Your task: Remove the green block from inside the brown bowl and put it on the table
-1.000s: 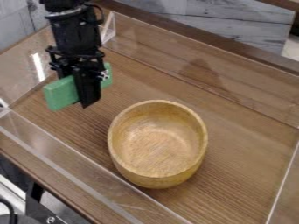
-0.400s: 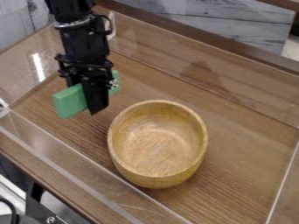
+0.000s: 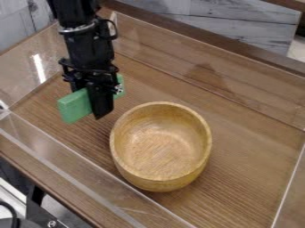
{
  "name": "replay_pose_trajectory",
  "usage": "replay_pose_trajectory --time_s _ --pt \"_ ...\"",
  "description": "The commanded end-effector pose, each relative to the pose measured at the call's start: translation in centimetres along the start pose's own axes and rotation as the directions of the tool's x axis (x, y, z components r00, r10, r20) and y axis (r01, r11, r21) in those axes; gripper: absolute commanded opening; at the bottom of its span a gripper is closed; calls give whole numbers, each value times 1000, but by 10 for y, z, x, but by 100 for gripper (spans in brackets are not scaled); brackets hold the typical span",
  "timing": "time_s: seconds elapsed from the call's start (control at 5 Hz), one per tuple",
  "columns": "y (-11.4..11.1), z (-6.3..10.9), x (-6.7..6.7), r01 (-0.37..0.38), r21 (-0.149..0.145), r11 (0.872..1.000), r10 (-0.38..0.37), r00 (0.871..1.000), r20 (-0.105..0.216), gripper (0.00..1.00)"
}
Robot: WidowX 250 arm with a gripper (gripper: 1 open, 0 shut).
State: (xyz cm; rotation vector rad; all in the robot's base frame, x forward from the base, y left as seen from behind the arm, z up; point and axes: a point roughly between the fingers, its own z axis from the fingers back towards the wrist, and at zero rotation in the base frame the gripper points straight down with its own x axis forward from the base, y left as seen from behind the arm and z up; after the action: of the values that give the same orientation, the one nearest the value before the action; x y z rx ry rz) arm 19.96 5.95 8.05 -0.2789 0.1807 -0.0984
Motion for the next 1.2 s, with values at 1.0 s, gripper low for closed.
replay_pose_trajectory --time_s 1.0 --pt "11 11 18 2 0 1000 -2 999 39 0"
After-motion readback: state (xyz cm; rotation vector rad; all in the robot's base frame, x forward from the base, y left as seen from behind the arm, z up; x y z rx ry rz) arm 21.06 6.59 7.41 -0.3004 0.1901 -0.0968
